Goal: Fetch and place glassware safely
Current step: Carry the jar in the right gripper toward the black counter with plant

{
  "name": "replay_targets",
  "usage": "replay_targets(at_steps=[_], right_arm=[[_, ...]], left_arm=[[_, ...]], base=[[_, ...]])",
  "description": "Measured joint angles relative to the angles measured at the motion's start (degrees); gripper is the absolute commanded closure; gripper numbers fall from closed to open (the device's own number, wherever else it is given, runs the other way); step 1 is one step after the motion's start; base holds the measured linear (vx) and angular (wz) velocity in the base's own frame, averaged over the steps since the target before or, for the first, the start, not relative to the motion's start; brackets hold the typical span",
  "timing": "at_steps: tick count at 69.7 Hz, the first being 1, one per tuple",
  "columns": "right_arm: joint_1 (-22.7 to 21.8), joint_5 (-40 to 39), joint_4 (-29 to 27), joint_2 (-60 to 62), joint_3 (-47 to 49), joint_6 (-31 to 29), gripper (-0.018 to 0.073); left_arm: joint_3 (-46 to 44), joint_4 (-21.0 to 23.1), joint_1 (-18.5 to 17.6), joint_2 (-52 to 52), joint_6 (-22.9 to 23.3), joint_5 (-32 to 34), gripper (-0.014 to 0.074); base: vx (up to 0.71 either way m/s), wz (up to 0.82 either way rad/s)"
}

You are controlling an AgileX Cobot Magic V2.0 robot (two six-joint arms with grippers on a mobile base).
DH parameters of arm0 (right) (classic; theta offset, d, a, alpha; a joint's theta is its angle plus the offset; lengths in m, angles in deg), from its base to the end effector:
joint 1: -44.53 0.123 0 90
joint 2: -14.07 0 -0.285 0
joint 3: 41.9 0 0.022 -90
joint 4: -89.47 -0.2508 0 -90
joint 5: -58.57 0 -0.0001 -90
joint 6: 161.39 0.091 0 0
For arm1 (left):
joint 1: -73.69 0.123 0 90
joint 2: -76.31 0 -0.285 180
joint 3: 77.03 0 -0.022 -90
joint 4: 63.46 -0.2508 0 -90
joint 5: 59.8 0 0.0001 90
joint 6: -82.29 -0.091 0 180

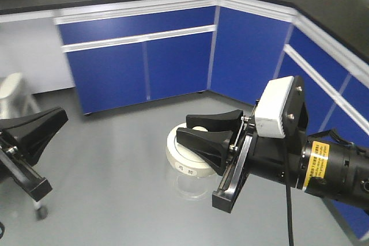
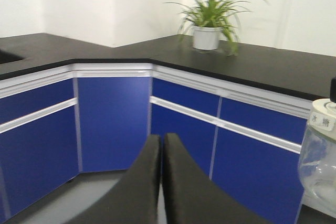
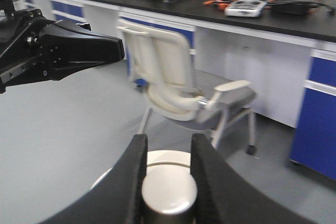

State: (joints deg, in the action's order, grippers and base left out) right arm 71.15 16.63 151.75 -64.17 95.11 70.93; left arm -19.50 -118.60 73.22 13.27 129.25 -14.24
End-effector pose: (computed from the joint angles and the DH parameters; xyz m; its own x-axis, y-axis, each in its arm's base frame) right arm 0.1908 0.1558 0.2798 -0.0951 -0.0861 -0.9917 -0.8891 0.4553 0.0457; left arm 0.1713 -0.0547 0.2679 -0.0246 -0.0254 -0.9994 0.5920 0.8052 -0.0350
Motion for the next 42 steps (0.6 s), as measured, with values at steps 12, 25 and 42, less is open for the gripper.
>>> replay_targets(at_steps=[12, 25, 42], right_arm=[[0.0, 0.1, 0.0, 0.0, 0.0, 0.0, 0.056], [0.0, 0.1, 0.0, 0.0, 0.0, 0.0, 0.056], [0.0, 0.1, 0.0, 0.0, 0.0, 0.0, 0.056]], left_arm=[[0.0, 0.0, 0.0, 0.0, 0.0, 0.0, 0.0594], [0.0, 0.0, 0.0, 0.0, 0.0, 0.0, 0.0594], [0.0, 0.0, 0.0, 0.0, 0.0, 0.0, 0.0594]], base=[[0.22, -0.7], [0.2, -0.76], [0.2, -0.77]])
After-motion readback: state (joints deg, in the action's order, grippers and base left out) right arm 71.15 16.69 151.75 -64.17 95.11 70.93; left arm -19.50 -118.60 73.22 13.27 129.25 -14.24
